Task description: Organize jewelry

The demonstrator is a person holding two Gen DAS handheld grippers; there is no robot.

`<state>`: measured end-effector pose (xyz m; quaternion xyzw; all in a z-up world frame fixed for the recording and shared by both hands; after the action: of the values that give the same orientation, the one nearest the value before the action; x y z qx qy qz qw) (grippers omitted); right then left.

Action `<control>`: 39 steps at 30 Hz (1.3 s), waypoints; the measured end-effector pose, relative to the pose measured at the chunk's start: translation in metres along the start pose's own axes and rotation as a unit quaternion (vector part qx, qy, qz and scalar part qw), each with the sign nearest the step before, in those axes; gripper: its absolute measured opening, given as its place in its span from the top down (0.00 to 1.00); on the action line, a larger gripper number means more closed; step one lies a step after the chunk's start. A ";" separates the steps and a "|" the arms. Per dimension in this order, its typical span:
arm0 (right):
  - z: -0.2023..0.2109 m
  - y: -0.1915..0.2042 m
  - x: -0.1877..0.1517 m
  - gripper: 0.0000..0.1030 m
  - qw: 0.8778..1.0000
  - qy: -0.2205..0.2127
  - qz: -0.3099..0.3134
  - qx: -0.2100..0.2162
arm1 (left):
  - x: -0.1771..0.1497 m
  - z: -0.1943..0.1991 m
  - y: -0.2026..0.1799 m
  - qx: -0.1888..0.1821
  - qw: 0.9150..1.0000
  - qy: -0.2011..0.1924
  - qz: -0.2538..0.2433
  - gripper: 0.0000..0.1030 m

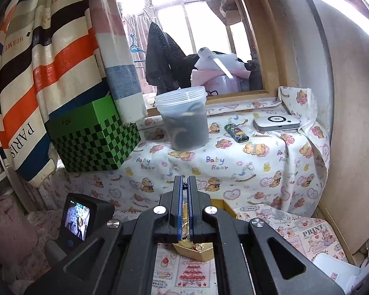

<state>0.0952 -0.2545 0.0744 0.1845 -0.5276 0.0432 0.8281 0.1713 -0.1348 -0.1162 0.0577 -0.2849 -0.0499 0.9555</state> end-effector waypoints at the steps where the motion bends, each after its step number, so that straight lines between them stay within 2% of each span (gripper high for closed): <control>1: 0.000 0.000 0.000 0.96 1.000 -0.001 0.000 -0.003 | 0.000 0.001 0.000 -0.002 1.000 0.000 0.003 0.71; 3: 0.001 -0.001 0.001 0.96 1.000 -0.005 0.002 -0.006 | -0.001 0.000 -0.001 -0.004 1.000 0.006 0.004 0.78; 5: 0.002 -0.002 0.001 0.96 1.000 -0.006 0.000 -0.005 | -0.003 0.000 0.003 -0.002 1.000 0.010 0.007 0.82; 9: 0.003 -0.003 0.002 0.96 1.000 -0.012 -0.001 -0.008 | -0.009 0.013 0.018 -0.015 1.000 0.010 0.015 0.82; 13: 0.003 -0.008 0.002 0.96 1.000 -0.018 -0.006 -0.018 | -0.005 0.035 0.028 -0.017 1.000 -0.010 0.016 0.82; 19: -0.001 -0.014 0.000 0.96 1.000 -0.023 -0.022 -0.002 | 0.015 0.067 0.026 -0.040 0.998 -0.045 0.022 0.82; 22: -0.006 -0.020 -0.003 0.96 0.999 -0.017 -0.026 -0.009 | 0.029 0.076 0.023 -0.049 0.997 -0.061 0.021 0.82; 24: -0.006 -0.023 -0.002 0.96 0.999 -0.018 -0.033 -0.006 | 0.037 0.075 0.018 -0.044 0.997 -0.064 0.023 0.82; 28: -0.004 -0.029 -0.001 0.96 0.999 -0.025 -0.043 -0.004 | 0.043 0.077 0.005 -0.076 0.995 -0.065 0.025 0.82; 32: -0.006 -0.037 -0.001 0.96 0.998 -0.028 -0.055 -0.004 | 0.048 0.070 -0.017 -0.084 0.994 -0.069 0.014 0.82; 35: -0.009 -0.042 -0.002 0.96 0.998 -0.026 -0.055 -0.010 | 0.049 0.057 -0.033 -0.120 0.992 -0.048 0.007 0.82; 39: -0.024 -0.051 -0.013 0.96 0.998 -0.003 -0.066 -0.012 | 0.048 0.039 -0.041 -0.107 0.993 -0.035 0.013 0.82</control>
<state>0.1236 -0.2923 0.0411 0.2092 -0.5174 -0.0186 0.8296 0.1870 -0.1846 -0.0633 -0.0508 -0.3123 -0.0698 0.9460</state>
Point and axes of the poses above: each gripper's, at about its wrist camera, not at the fingertips, and z roughly against the way its jaws point, y to its left, x to its top, the point moved 7 cm from there along -z, roughly the way its jaws point, and after that the axes turned 13 degrees about x, right-handed, at the moved point
